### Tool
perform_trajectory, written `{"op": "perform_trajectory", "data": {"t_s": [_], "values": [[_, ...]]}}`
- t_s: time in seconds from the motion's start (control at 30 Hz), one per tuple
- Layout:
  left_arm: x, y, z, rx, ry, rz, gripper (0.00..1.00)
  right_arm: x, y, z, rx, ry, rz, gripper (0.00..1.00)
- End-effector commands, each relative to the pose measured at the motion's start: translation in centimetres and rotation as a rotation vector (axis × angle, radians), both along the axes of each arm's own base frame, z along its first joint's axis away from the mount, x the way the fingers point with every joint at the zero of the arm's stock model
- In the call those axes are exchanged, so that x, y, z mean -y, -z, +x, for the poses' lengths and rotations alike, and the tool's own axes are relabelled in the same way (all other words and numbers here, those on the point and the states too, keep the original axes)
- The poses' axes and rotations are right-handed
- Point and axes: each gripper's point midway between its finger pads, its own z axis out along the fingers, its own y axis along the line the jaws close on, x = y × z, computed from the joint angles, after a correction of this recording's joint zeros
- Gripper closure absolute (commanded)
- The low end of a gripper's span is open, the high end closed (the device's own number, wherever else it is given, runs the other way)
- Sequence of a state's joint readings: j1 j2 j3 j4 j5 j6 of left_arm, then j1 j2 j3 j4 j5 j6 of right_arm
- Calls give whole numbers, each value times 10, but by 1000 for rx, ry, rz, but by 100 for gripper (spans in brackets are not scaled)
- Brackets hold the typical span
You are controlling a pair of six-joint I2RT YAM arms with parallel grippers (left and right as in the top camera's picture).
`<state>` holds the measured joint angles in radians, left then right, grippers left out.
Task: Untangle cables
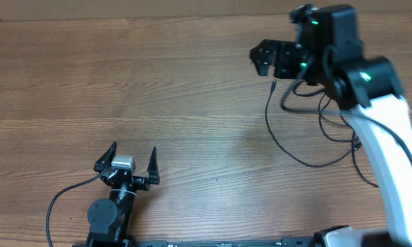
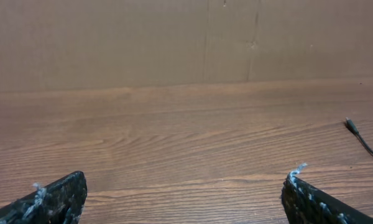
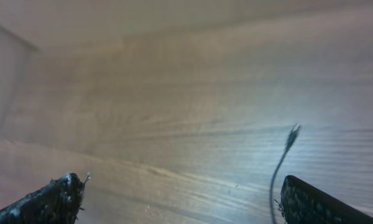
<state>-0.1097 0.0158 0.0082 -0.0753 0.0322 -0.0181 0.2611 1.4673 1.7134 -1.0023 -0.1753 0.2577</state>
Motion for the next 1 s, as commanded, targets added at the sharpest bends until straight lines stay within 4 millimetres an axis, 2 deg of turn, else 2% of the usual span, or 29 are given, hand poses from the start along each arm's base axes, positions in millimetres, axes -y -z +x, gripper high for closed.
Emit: {"op": "perform_trajectory", "data": {"t_s": [0.0,0.17,0.23,0.43,0.57,0.63,0.7,0.97], "values": [[-1,0,0,8,-4,22,0,24,-54,-29,159,71,-8,0],[-1,0,0,8,-4,22,0,43,-115,-84,345,97,34,0],[-1,0,0,8,-4,22,0,57,-126,-111,384,132,29,0],[-1,0,0,8,-4,22,0,90,-132,-197,426,187,35,0],[-1,0,0,8,-4,22,0,103,-123,-236,424,232,27,0],[-1,0,0,8,-4,22,1,105,-115,-246,404,235,21,0],[-1,0,0,8,-4,22,0,105,-108,-249,376,231,16,0],[-1,0,0,8,-4,22,0,95,-86,-234,310,192,30,0]]}}
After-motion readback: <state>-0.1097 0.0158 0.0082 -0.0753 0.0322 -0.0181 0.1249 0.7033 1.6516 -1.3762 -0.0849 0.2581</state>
